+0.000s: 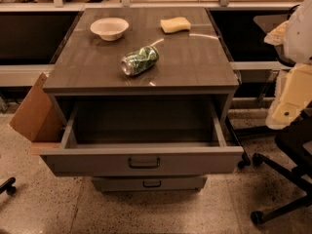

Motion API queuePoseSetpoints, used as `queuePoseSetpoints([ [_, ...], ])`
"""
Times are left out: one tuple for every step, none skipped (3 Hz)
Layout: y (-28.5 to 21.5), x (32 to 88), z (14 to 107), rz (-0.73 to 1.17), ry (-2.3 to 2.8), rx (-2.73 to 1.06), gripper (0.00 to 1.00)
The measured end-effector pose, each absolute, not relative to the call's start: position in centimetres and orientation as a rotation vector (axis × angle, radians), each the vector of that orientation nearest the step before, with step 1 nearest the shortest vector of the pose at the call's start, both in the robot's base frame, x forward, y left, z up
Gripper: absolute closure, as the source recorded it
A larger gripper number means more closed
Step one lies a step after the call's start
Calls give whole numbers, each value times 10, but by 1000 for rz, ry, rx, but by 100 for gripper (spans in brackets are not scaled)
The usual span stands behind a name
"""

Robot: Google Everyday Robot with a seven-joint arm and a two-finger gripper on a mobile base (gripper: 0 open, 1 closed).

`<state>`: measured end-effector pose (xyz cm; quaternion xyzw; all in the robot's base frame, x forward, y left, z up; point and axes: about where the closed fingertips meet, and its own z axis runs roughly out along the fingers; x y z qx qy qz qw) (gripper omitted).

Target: Close top drawer

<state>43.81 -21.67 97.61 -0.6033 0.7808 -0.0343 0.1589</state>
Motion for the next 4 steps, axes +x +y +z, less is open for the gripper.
queuePoseSetpoints([
  [-217,438,976,-98,2232,-1725,0],
  [-210,438,955,-39,2195,-1779,0],
  [-183,425,886,140,2137,-1921,27],
  [-168,411,833,268,2129,-1987,49],
])
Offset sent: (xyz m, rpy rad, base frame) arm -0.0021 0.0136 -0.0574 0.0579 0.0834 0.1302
